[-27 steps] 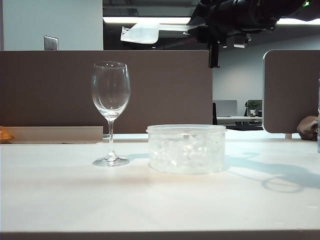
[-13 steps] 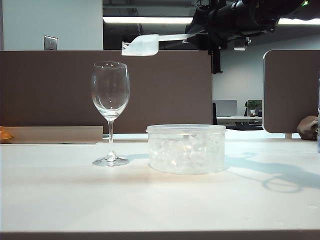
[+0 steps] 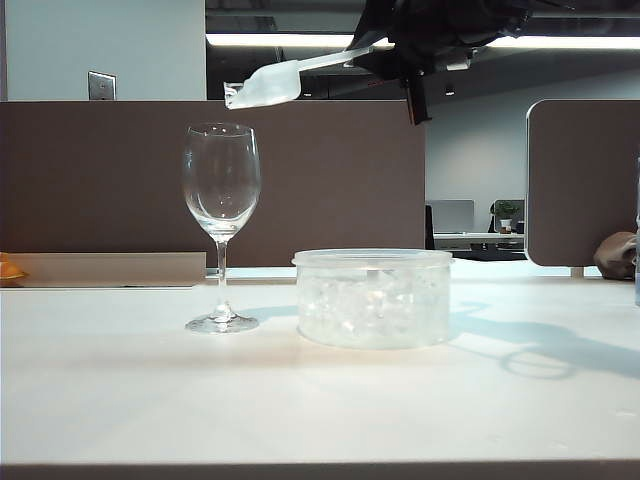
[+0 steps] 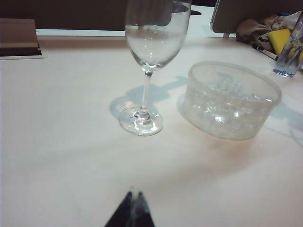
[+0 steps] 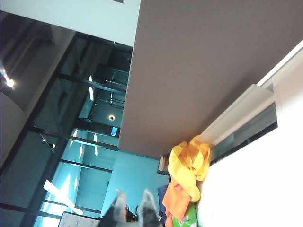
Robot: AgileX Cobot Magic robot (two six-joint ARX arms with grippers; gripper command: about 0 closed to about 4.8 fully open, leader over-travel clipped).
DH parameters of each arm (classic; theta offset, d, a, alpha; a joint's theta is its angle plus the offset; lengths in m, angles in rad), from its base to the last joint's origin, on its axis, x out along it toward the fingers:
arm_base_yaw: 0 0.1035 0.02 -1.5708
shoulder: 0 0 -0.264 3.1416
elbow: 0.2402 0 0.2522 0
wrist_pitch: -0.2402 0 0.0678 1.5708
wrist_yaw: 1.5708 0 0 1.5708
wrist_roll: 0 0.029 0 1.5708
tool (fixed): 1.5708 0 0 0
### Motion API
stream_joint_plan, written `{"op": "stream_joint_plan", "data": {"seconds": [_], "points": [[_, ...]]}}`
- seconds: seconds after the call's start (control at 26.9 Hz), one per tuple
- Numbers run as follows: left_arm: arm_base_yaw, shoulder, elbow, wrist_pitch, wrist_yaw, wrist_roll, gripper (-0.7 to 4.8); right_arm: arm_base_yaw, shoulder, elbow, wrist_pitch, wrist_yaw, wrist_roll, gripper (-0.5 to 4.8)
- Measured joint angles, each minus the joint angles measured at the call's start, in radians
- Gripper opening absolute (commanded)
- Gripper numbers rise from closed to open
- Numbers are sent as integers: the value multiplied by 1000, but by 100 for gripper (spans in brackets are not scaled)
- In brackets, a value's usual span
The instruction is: Pick up an ice shovel filled with ice cubes and pour the ice from the shovel into the glass.
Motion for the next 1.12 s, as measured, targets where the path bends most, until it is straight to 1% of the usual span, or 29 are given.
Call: {"op": "stream_joint_plan", "data": {"seconds": [0.26,0.52,0.63,0.71,1.12], "points": [[0,0,0,0,2,0,-5,1,13,0,-25,-2,-27,-2],[0,0,0,0,2,0,-5,6,13,3,-46,-1,-99,-2],[0,0,0,0,2,0,-5,6,13,44,-82,-1,-164,-2],[0,0,0,0,2,0,-5,6,13,62,-102,0,-186,-2],[0,0,0,0,2,0,-5,21,13,61,-105,-4,-224,-2]]}}
